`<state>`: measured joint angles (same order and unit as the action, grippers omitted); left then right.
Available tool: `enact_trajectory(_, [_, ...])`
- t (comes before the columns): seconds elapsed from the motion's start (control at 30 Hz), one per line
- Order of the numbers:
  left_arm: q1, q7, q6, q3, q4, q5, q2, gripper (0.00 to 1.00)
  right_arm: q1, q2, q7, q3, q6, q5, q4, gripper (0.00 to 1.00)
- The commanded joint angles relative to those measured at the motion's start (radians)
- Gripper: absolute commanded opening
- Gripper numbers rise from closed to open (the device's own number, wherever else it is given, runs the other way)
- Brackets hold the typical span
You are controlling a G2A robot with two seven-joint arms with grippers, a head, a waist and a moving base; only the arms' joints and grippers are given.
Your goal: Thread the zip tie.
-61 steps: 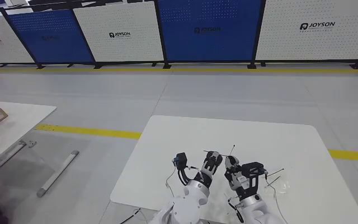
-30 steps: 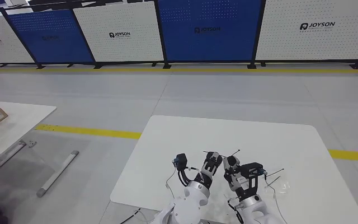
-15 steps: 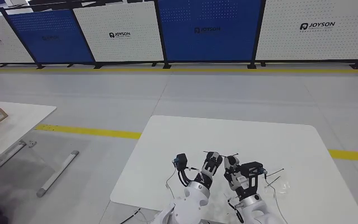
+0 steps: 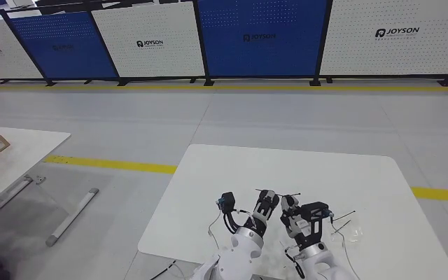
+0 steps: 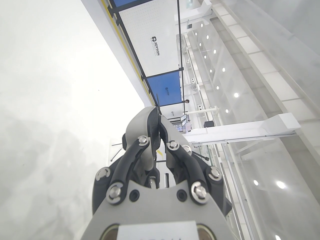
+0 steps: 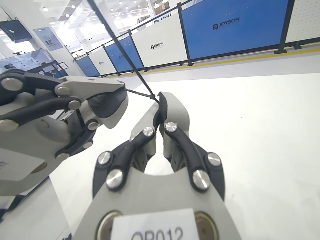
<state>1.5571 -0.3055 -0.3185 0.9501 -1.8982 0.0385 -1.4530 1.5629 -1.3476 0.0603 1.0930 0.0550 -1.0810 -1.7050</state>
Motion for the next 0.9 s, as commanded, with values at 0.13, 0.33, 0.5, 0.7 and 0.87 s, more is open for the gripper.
enact_trajectory(0.13, [0.007,0.002,0.015,0.002,-0.011,0.001,0.0,0.0,-0.007,-0.002,-0.01,-0.005,-0.004,-0.001,0.011,0.0])
enact_trajectory(0.33, [0.012,0.003,0.025,0.005,-0.016,0.002,0.0,0.0,-0.013,-0.003,-0.018,-0.014,-0.004,-0.003,0.021,0.0])
enact_trajectory(0.5, [0.01,0.001,0.023,0.006,-0.01,0.001,-0.001,0.0,-0.01,-0.003,-0.019,-0.012,0.004,0.003,0.017,0.28])
enact_trajectory(0.7, [0.007,-0.001,0.019,0.004,-0.005,0.002,-0.003,0.0,-0.002,-0.002,-0.014,-0.007,0.008,0.005,0.01,0.28])
enact_trajectory(0.87, [0.007,-0.002,0.017,0.002,-0.003,0.003,-0.004,0.0,0.002,-0.001,-0.01,-0.003,0.008,0.003,0.005,0.29])
